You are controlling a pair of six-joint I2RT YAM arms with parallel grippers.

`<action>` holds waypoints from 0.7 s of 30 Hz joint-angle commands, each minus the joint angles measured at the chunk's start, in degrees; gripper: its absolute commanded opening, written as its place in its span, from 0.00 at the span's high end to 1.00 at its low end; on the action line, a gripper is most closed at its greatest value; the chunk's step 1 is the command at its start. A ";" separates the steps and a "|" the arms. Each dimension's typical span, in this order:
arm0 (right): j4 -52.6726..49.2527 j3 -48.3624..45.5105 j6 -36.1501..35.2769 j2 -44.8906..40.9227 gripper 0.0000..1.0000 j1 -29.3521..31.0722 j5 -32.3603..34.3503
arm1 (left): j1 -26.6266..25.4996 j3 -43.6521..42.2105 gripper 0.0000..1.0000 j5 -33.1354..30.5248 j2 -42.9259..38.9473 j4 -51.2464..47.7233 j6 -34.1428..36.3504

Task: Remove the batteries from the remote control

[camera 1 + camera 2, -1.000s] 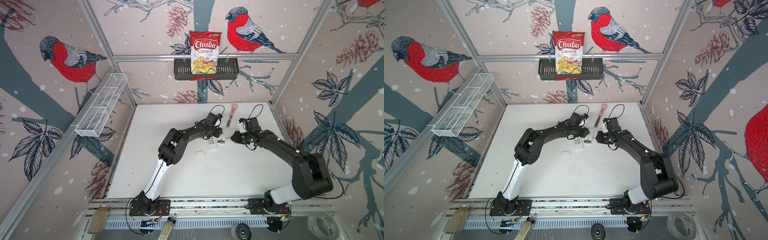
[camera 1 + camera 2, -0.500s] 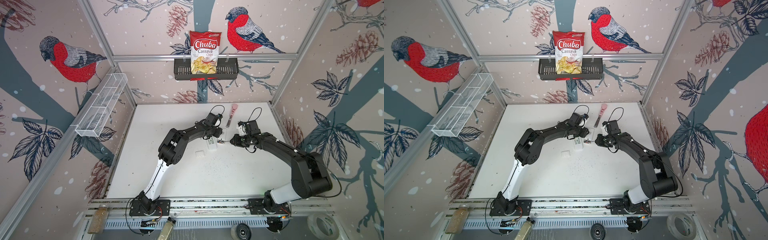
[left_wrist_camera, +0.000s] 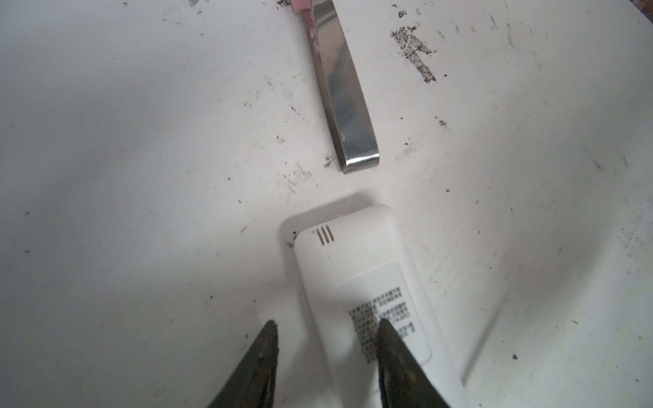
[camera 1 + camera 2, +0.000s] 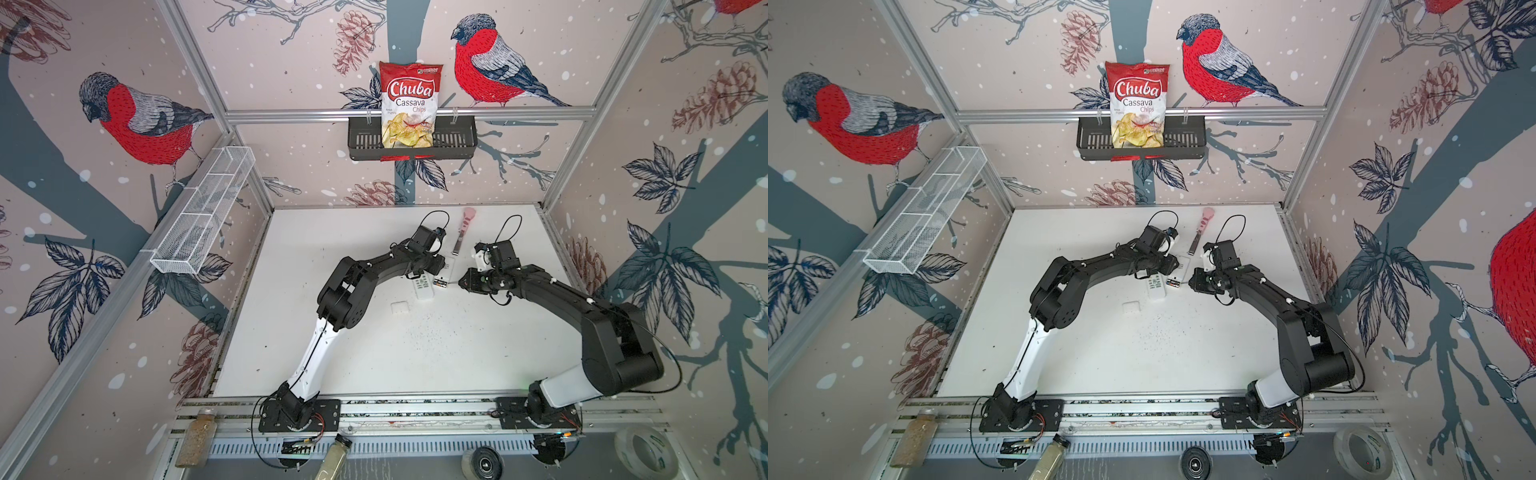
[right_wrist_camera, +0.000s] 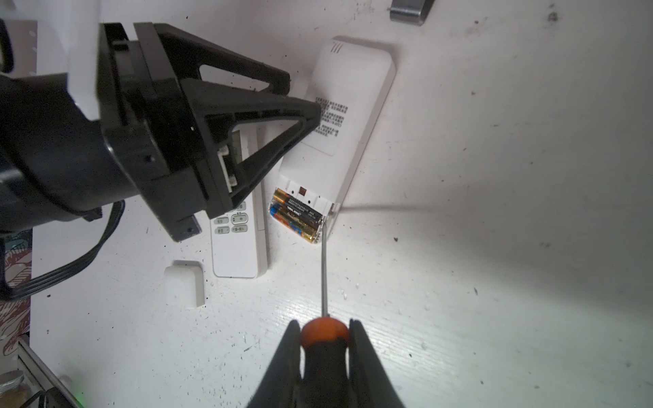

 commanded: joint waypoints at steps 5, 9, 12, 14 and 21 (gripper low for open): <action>1.74 -0.08 0.44 -0.71 0.90 0.14 -1.22 | -0.18 -0.92 0.52 -0.86 -1.30 -3.80 0.45; 1.84 -0.51 0.54 -1.31 0.90 -0.19 -1.03 | -0.18 -0.46 0.48 -1.04 -2.59 -5.04 0.94; 1.92 -0.67 0.50 -1.40 0.90 -0.26 -0.95 | -0.18 0.05 0.46 -0.78 -2.92 -6.16 1.16; 2.10 -0.98 0.58 -1.16 0.90 -0.24 -0.80 | -0.18 -0.66 0.49 -0.55 -3.74 -5.62 0.80; 2.63 -1.96 0.68 -0.98 0.90 -0.45 -0.42 | -0.61 -0.45 0.59 2.15 -4.63 -5.09 0.57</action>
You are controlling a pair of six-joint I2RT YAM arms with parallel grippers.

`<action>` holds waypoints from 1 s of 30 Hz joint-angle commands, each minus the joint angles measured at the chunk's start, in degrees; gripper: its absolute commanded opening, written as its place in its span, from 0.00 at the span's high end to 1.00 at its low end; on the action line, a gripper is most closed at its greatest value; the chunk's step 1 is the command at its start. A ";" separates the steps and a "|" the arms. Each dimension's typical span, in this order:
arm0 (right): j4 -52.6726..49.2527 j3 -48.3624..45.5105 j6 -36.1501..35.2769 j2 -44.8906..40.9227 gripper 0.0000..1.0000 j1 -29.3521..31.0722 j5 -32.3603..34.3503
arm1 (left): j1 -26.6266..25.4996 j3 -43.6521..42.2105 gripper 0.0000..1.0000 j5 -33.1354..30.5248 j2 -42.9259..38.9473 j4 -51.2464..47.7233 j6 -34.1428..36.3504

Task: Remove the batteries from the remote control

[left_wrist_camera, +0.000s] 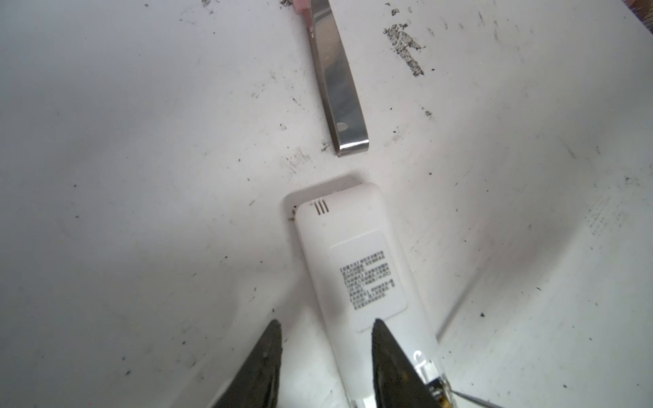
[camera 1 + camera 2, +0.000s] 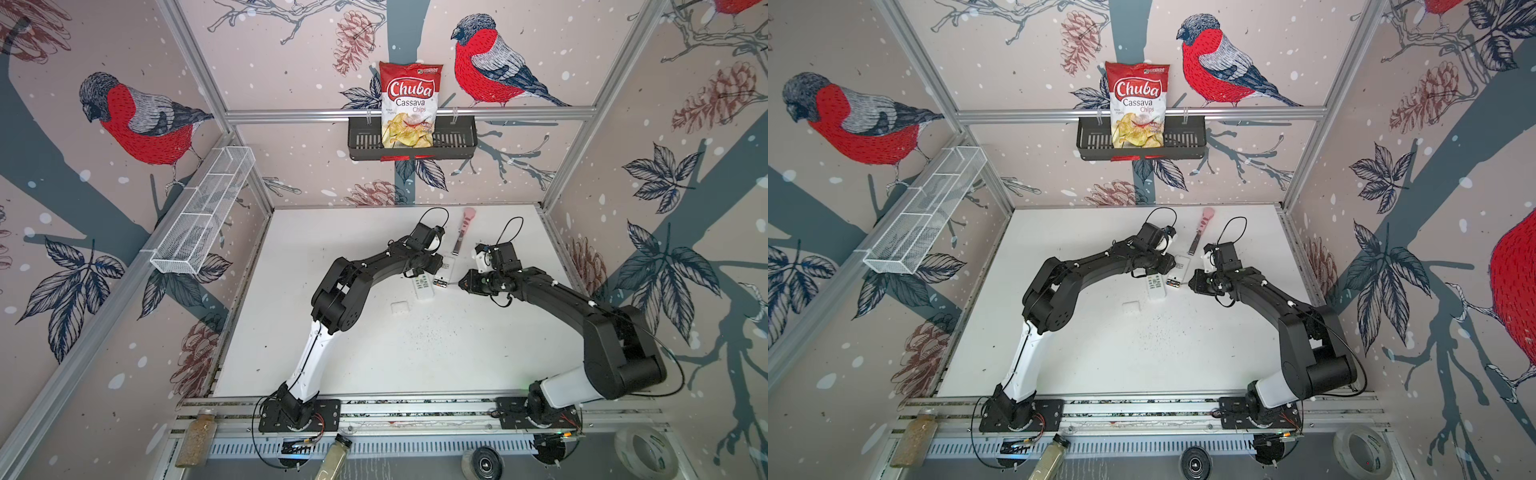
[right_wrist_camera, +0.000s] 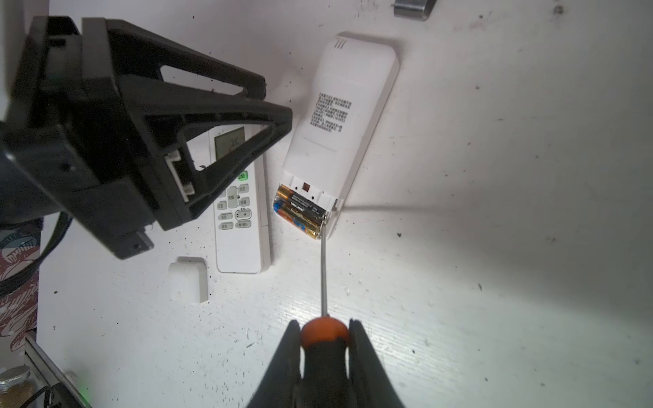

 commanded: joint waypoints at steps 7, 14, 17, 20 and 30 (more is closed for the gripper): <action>1.98 -0.63 0.82 -0.24 0.90 -0.05 0.11 | -1.54 2.55 0.58 1.96 1.94 -1.91 0.98; 2.18 -1.02 0.67 -0.46 0.91 -0.11 0.04 | -1.82 2.65 0.61 2.62 3.90 -1.88 0.74; 2.28 -1.06 0.74 -0.48 0.91 -0.15 0.01 | -1.98 2.91 0.62 1.69 4.85 -2.45 0.77; 2.28 -0.96 0.71 -0.60 0.91 -0.18 0.04 | -2.15 2.78 0.62 0.61 5.32 -2.78 0.99; 3.42 -1.18 1.50 -1.51 0.91 -0.26 -0.75 | -2.59 2.54 0.65 -1.62 6.31 -3.93 1.79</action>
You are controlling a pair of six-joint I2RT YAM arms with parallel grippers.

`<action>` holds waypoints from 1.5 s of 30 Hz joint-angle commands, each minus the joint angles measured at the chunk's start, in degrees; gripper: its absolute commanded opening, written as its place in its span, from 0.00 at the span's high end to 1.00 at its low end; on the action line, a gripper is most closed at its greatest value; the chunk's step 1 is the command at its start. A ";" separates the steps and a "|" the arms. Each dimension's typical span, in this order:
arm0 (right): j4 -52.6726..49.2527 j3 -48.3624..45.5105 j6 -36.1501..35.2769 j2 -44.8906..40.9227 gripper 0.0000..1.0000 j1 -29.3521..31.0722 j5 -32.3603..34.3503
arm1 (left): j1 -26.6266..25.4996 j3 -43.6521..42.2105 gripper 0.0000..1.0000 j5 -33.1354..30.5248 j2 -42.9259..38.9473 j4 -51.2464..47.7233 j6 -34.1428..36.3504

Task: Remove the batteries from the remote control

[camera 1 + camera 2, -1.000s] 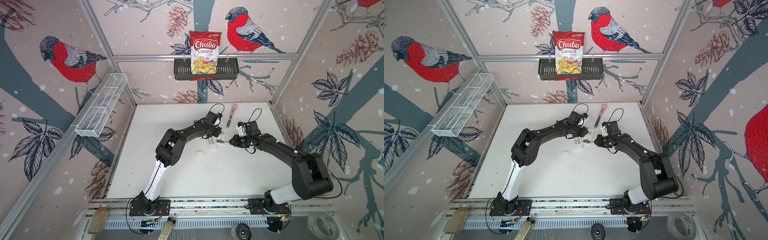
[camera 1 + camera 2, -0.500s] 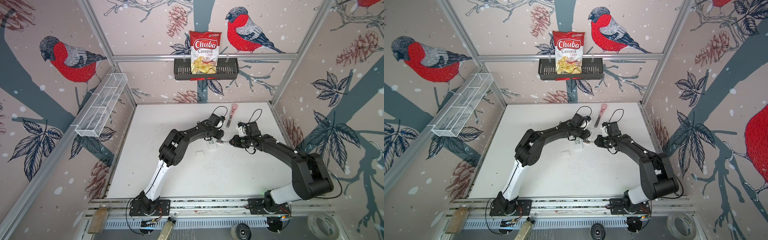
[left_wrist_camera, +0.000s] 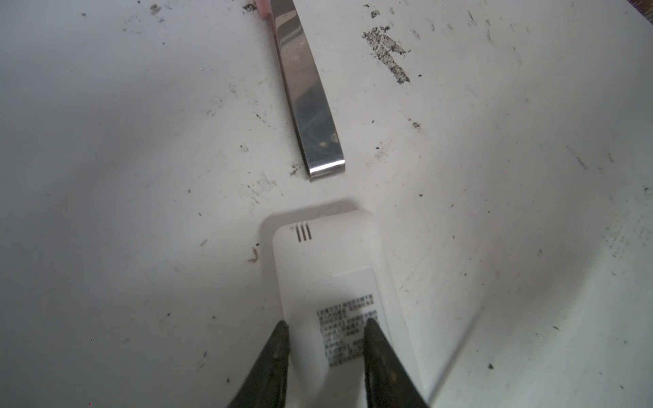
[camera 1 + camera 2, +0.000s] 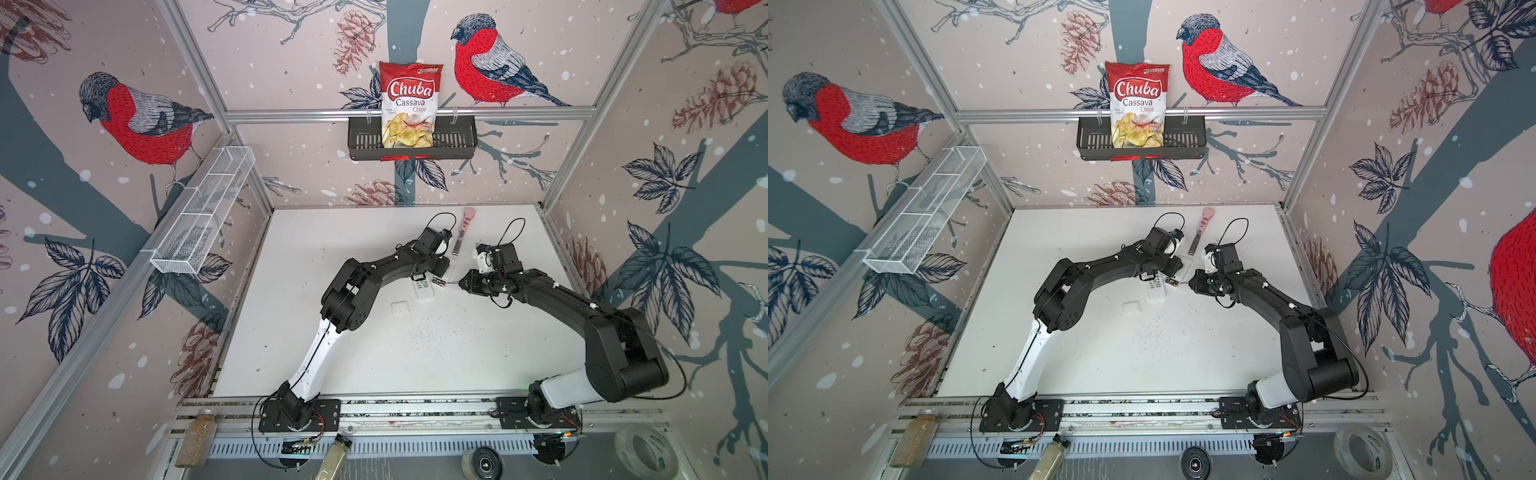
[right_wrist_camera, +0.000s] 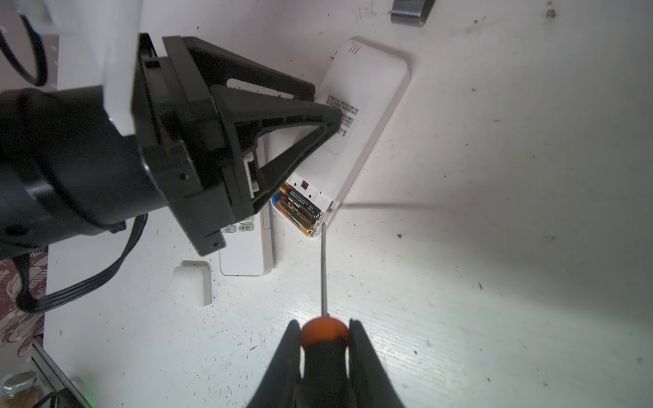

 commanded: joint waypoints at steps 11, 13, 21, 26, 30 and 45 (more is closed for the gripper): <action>2.42 -0.42 0.36 -0.62 0.91 -0.01 -0.80 | -0.67 0.21 0.52 -6.01 -0.94 -10.18 3.45; 2.51 -0.39 0.37 -0.62 0.91 -0.02 -0.89 | -0.67 0.42 0.51 -6.19 -0.85 -10.57 3.52; 2.76 -0.75 0.44 -0.71 0.91 0.02 -0.98 | -0.67 0.60 0.52 -6.40 -0.64 -10.96 3.01; 3.21 -0.83 0.72 -0.71 0.91 0.05 -1.18 | -0.67 2.17 0.55 -6.64 1.07 -12.86 3.17; 3.91 -1.33 1.14 -0.89 0.90 0.16 -1.30 | -0.63 0.95 0.56 -6.44 1.24 -12.77 2.84; 6.46 -2.56 2.03 0.73 0.91 0.73 -2.38 | -0.32 -3.95 0.57 -3.87 0.51 -9.51 1.68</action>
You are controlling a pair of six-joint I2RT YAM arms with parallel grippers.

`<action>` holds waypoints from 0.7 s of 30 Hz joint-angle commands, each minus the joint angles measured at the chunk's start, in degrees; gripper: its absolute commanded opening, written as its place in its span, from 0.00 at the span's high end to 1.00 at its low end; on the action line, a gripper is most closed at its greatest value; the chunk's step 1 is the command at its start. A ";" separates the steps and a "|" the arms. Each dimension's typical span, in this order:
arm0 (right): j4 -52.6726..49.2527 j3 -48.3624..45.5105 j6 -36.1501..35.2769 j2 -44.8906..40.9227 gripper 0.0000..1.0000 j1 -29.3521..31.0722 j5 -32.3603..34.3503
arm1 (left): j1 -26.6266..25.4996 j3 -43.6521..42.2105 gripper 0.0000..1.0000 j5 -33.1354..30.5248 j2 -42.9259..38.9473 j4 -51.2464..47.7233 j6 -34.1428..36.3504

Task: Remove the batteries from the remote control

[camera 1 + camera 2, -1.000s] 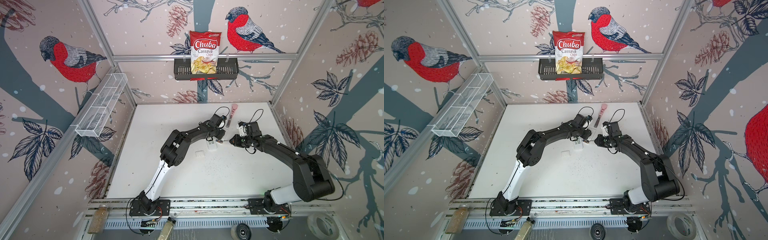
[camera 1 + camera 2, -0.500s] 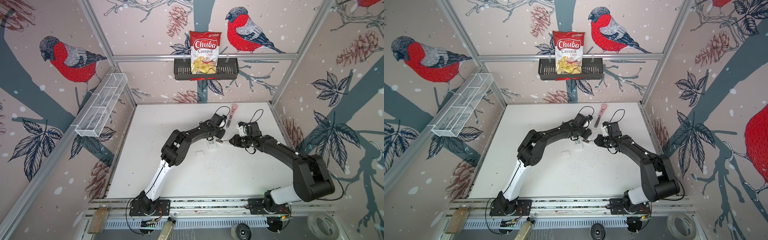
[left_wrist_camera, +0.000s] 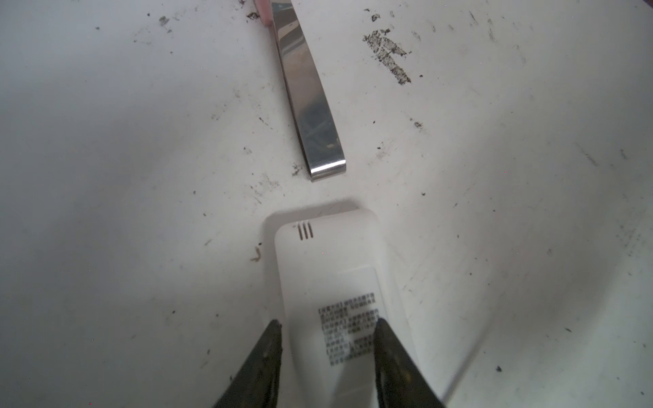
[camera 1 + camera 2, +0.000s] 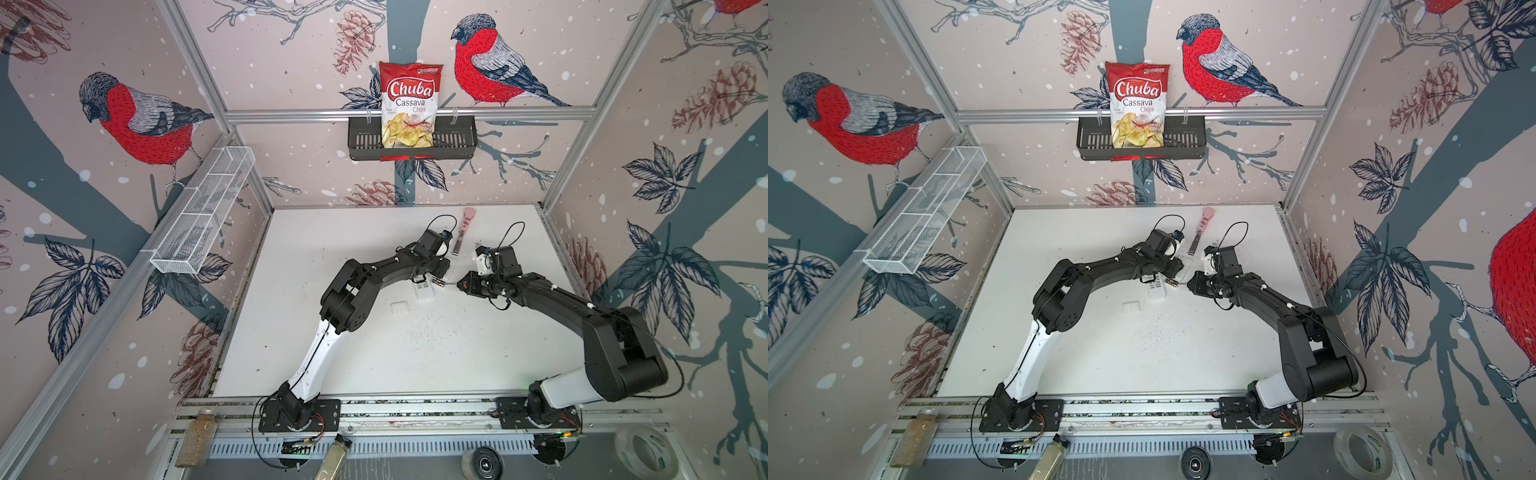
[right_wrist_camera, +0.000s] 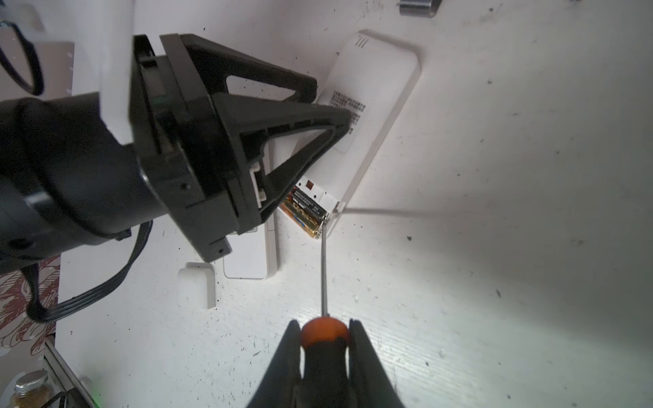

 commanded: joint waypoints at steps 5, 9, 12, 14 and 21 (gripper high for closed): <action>2.73 0.04 0.81 0.18 0.91 0.23 -1.62 | 0.05 -1.48 0.58 -1.14 1.30 -11.80 0.65; 2.65 0.22 0.71 0.11 0.91 0.18 -1.80 | 0.05 -1.65 0.58 -1.22 1.39 -11.80 0.65; 2.97 0.00 0.70 0.60 0.90 0.18 -2.02 | 0.05 -1.50 0.59 -1.05 1.47 -11.70 0.56; 3.45 -0.18 0.79 0.78 0.91 0.18 -2.13 | 0.05 -1.46 0.59 -0.98 1.56 -11.65 0.52; 3.16 0.08 0.88 -0.02 0.90 0.18 -2.27 | 0.05 -1.48 0.59 -1.14 1.52 -11.90 0.69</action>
